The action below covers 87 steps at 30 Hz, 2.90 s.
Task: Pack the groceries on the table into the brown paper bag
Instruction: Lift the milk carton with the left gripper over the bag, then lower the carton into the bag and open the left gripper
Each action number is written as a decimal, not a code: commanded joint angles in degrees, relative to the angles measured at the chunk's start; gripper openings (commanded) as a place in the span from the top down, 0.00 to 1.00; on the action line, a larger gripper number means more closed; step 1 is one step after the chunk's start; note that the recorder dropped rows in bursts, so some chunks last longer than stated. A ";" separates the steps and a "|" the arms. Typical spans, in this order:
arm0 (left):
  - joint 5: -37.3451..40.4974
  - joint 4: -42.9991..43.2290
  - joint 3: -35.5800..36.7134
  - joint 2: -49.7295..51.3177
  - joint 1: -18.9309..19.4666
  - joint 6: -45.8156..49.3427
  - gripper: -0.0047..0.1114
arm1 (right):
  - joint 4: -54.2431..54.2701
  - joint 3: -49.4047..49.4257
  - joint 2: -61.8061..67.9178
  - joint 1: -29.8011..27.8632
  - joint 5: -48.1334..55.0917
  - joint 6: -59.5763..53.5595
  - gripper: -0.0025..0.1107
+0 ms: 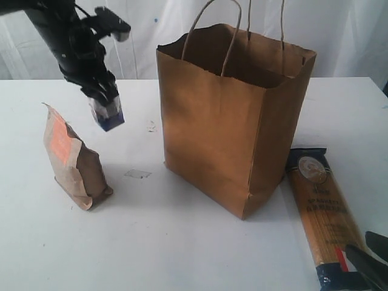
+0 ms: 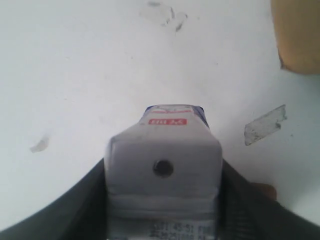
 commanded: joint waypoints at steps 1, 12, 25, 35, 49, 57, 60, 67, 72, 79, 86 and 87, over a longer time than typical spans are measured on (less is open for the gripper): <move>0.97 -0.05 -0.25 -8.29 0.22 -3.58 0.96 | -0.04 0.05 -0.23 -0.24 -0.39 -0.08 0.70; 0.84 -9.84 -0.25 -25.87 0.22 -4.75 0.96 | -0.04 0.05 -0.23 -0.24 -0.39 -0.08 0.70; 5.57 -48.68 -0.25 -33.60 0.09 13.01 0.96 | -0.05 0.05 -5.84 -0.24 -0.39 -0.08 0.70; 1.64 -46.40 -0.01 -28.28 -11.42 14.85 0.96 | 0.07 0.05 -10.77 -0.24 -0.39 -0.08 0.70; -15.46 -36.42 -0.01 -18.17 -20.18 14.72 0.96 | 0.07 0.05 -10.77 -0.24 -0.39 -0.08 0.70; -22.78 -29.18 -0.39 -12.65 -20.18 13.22 0.96 | 0.07 0.05 -10.77 -0.24 -0.39 -0.08 0.70; -22.00 -26.43 -0.39 -10.88 -20.07 11.34 0.96 | 0.07 0.05 -10.77 -0.24 -0.39 -0.08 0.70; -20.39 -19.45 -0.39 -8.30 -20.07 7.28 0.66 | 0.07 0.05 -10.77 -0.24 -0.49 1.39 0.70; -20.86 -21.50 -0.39 -8.30 -20.07 7.16 0.43 | 0.07 0.05 -10.77 -0.24 -0.49 1.39 0.70; -20.51 -21.86 -0.39 -8.41 -20.07 6.88 0.39 | 0.07 0.05 -10.77 -0.24 -0.49 1.39 0.70; -18.31 -21.91 -2.67 -8.99 -20.07 6.88 0.39 | 0.07 0.05 -10.77 -0.24 -0.49 1.39 0.70; -17.27 -21.91 -3.38 -9.11 -20.07 6.88 0.39 | 0.07 0.05 -10.77 -0.24 -0.49 1.39 0.70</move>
